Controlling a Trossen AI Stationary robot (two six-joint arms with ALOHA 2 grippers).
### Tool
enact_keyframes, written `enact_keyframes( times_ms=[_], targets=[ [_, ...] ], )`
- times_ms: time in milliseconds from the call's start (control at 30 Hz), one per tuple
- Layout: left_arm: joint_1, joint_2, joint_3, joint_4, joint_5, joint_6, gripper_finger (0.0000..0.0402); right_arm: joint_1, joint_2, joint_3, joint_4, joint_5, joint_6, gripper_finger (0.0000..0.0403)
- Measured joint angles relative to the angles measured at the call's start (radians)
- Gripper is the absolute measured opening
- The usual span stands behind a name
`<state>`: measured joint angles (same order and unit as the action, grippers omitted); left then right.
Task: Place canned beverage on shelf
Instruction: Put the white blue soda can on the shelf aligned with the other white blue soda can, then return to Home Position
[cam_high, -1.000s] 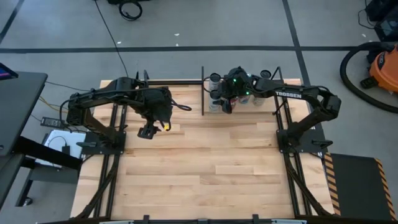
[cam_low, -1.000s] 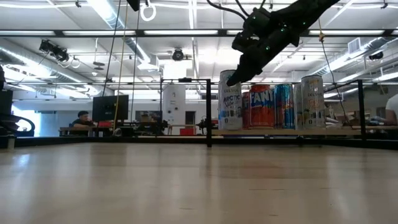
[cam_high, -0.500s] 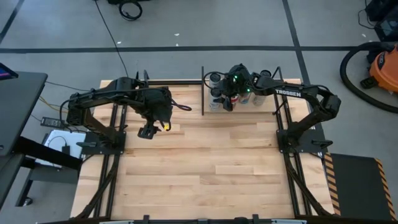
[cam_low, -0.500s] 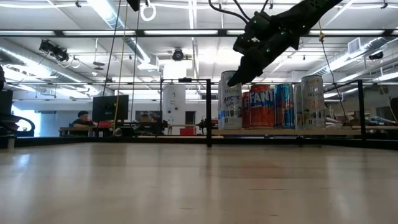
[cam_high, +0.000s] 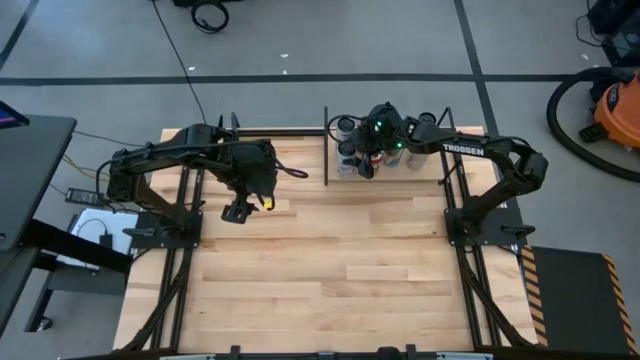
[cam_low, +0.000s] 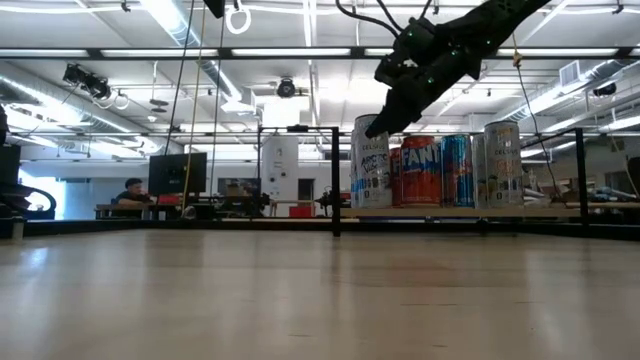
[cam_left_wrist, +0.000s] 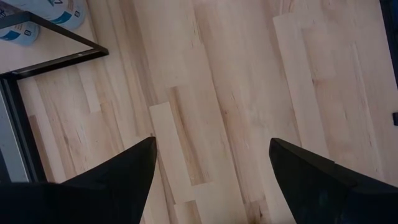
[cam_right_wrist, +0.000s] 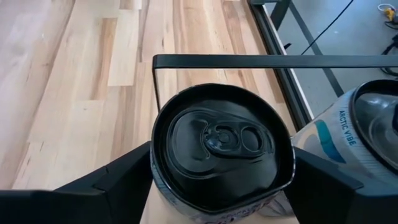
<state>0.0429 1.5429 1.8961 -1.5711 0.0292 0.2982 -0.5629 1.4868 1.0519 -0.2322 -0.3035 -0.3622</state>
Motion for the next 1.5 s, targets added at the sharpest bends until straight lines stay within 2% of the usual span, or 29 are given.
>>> enact_keyframes(
  times_ms=[500,900,1033,1233,1367,1500],
  targets=[
    [0.0,0.0,0.0,0.0,0.0,0.0,0.0314,0.001,-0.001,0.0,0.028,0.048,0.003,0.0373],
    [0.0,0.0,0.0,0.0,0.0,0.0,0.0314,0.005,-0.085,0.0,0.045,0.044,0.003,0.0375],
    [0.0,0.0,0.0,0.0,0.0,-0.004,0.0314,0.014,-0.15,-0.001,0.045,0.043,0.039,0.0375],
    [0.0,-0.042,-0.019,0.009,0.0,-0.059,0.0314,0.059,-0.296,-0.001,0.045,0.039,0.328,0.0375],
    [0.0,-0.132,-0.092,0.058,0.001,-0.109,0.0314,0.109,-0.395,-0.001,0.01,0.039,0.315,0.0375],
    [-0.011,-0.263,-0.233,0.161,0.002,-0.165,0.0314,0.181,-0.493,-0.001,-0.038,0.039,0.284,0.0375]
  ],
)
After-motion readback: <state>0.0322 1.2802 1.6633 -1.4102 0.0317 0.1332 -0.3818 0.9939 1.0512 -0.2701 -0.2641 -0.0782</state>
